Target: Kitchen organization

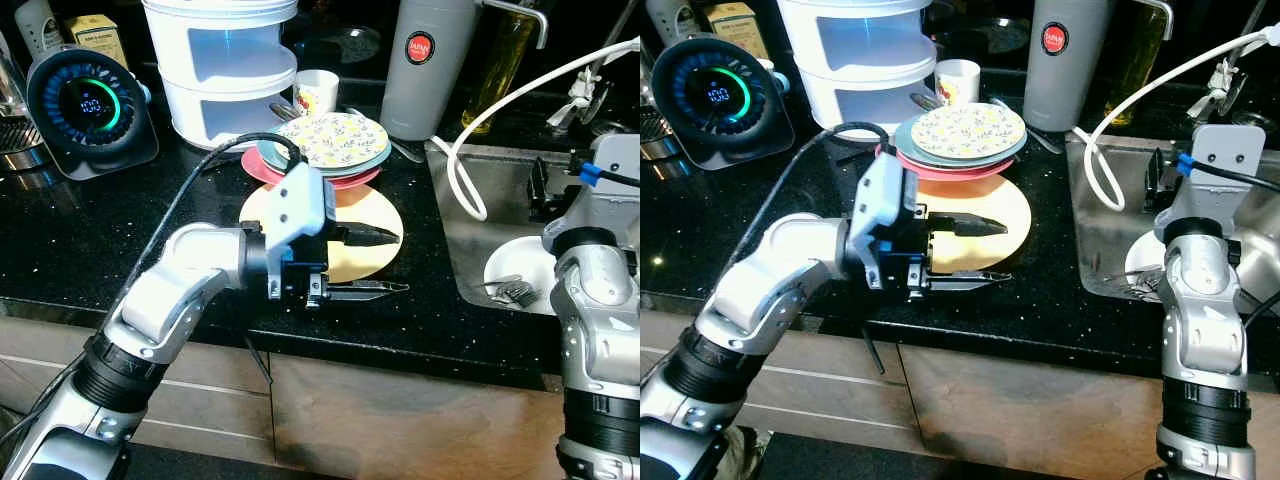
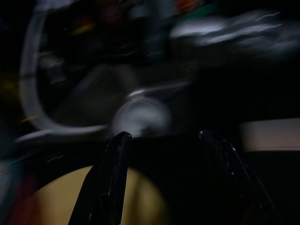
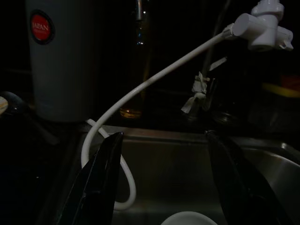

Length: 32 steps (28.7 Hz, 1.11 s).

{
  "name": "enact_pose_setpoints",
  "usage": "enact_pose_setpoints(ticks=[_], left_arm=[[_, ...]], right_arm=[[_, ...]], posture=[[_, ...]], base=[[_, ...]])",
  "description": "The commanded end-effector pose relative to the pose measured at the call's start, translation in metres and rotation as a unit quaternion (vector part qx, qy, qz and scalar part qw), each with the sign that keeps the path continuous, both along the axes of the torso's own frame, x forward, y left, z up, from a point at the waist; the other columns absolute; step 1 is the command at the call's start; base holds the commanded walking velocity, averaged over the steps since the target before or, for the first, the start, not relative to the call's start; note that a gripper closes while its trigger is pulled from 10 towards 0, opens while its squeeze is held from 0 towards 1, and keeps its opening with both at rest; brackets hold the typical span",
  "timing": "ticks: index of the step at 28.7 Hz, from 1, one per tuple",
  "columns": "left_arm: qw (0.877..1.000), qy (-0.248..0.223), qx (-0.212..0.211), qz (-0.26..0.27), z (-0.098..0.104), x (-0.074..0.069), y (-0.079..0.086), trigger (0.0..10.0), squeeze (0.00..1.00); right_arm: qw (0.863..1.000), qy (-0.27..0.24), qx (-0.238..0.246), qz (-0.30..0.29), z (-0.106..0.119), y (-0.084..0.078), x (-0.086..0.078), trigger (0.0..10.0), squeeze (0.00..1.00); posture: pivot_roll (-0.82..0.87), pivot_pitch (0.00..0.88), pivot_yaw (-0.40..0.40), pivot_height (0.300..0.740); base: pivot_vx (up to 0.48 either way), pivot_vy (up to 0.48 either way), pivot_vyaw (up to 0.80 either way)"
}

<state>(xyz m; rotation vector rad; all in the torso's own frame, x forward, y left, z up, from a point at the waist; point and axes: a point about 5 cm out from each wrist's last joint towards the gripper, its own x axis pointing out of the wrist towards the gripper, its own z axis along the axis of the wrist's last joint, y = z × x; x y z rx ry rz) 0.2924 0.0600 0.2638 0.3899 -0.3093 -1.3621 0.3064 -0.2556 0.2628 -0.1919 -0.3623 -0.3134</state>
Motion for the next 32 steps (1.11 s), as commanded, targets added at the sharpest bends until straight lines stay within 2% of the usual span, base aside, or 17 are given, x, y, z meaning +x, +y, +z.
enact_pose_setpoints(ticks=[1, 3, 4, 8, 9, 10, 13, 14, 15, 16, 22, 25, 26, 27, 28, 29, 32], left_arm=[[0.996, -0.043, 0.015, 0.077, 0.009, 0.016, 0.009, 10.0, 0.00], [0.977, -0.100, 0.069, 0.177, 0.016, 0.038, 0.026, 10.0, 0.00], [0.969, -0.115, 0.085, 0.202, 0.018, 0.044, 0.032, 10.0, 0.00], [0.938, -0.123, 0.130, 0.297, 0.028, 0.071, 0.066, 10.0, 0.00], [0.935, -0.120, 0.138, 0.304, 0.029, 0.074, 0.071, 10.0, 0.00], [0.935, -0.092, 0.164, 0.301, 0.018, 0.082, 0.078, 10.0, 0.00], [0.934, -0.067, 0.177, 0.303, 0.010, 0.090, 0.083, 10.0, 0.00], [0.936, -0.057, 0.175, 0.300, 0.009, 0.092, 0.084, 10.0, 0.16], [0.936, -0.047, 0.171, 0.305, 0.008, 0.097, 0.085, 10.0, 1.00], [0.936, -0.047, 0.171, 0.305, 0.008, 0.097, 0.085, 10.0, 1.00], [0.954, -0.050, 0.130, 0.264, 0.029, 0.098, 0.086, 10.0, 1.00], [0.956, -0.062, 0.124, 0.257, 0.035, 0.098, 0.086, 10.0, 1.00], [0.958, -0.097, 0.122, 0.240, 0.042, 0.096, 0.084, 10.0, 1.00], [0.959, -0.110, 0.121, 0.233, 0.045, 0.095, 0.083, 10.0, 1.00], [0.956, -0.127, 0.140, 0.226, 0.043, 0.094, 0.082, 10.0, 0.00], [0.956, -0.127, 0.140, 0.226, 0.043, 0.094, 0.082, 10.0, 0.00], [0.947, -0.148, 0.193, 0.209, 0.031, 0.094, 0.078, 10.0, 0.00]], right_arm=[[1.000, -0.016, 0.000, -0.003, 0.005, -0.001, -0.005, 10.0, 0.00], [1.000, -0.016, 0.001, -0.004, 0.004, -0.002, -0.005, 10.0, 0.00], [1.000, -0.016, 0.001, -0.005, 0.004, -0.002, -0.005, 10.0, 0.00], [1.000, -0.016, 0.003, -0.001, 0.003, 0.000, -0.003, 10.0, 0.00], [1.000, -0.016, 0.003, 0.000, 0.003, 0.001, -0.003, 10.0, 0.00], [1.000, -0.019, 0.005, 0.003, 0.004, 0.003, -0.001, 10.0, 0.00], [1.000, -0.023, 0.006, 0.005, 0.006, 0.005, 0.000, 10.0, 0.00], [1.000, -0.024, 0.005, 0.006, 0.007, 0.005, -0.001, 10.0, 0.00], [1.000, -0.026, 0.005, 0.005, 0.008, 0.005, -0.003, 10.0, 0.00], [1.000, -0.026, 0.005, 0.005, 0.008, 0.005, -0.003, 10.0, 0.00], [1.000, -0.022, 0.006, -0.006, 0.004, 0.002, -0.011, 10.0, 0.00], [1.000, -0.021, 0.007, -0.006, 0.003, 0.002, -0.012, 10.0, 0.00], [1.000, -0.021, 0.007, -0.005, 0.003, 0.004, -0.012, 10.0, 0.00], [1.000, -0.021, 0.007, -0.005, 0.003, 0.004, -0.012, 10.0, 0.00], [1.000, -0.021, 0.007, -0.003, 0.003, 0.005, -0.012, 10.0, 0.00], [1.000, -0.021, 0.007, -0.003, 0.003, 0.005, -0.012, 10.0, 0.00], [1.000, -0.020, 0.007, 0.007, 0.004, 0.011, -0.009, 10.0, 0.00]], posture=[[0.04, 0.085, 0.013, 0.740], [0.05, 0.086, 0.011, 0.740], [0.05, 0.086, 0.011, 0.740], [0.06, 0.086, 0.010, 0.740], [0.06, 0.086, 0.010, 0.740], [0.07, 0.084, 0.014, 0.740], [0.06, 0.087, 0.018, 0.740], [0.05, 0.092, 0.025, 0.740], [0.05, 0.093, 0.027, 0.740], [0.05, 0.093, 0.027, 0.740], [0.04, 0.111, 0.047, 0.740], [0.04, 0.115, 0.051, 0.740], [0.03, 0.119, 0.054, 0.740], [0.03, 0.120, 0.054, 0.740], [0.03, 0.121, 0.054, 0.740], [0.03, 0.121, 0.054, 0.740], [0.03, 0.131, 0.064, 0.740]], base=[[0.000, 0.000, 0.00], [0.000, 0.000, 0.00], [0.000, 0.000, 0.00], [0.000, 0.000, 0.00], [0.000, 0.000, 0.00], [0.000, 0.000, 0.00], [0.000, 0.000, 0.00], [0.000, 0.000, 0.00], [0.000, 0.000, 0.00], [0.000, 0.000, 0.00], [0.000, 0.000, 0.00], [0.000, 0.000, 0.00], [0.000, 0.000, 0.00], [0.000, 0.000, 0.00], [0.000, 0.000, 0.00], [0.000, 0.000, 0.00], [0.000, 0.000, 0.00]])
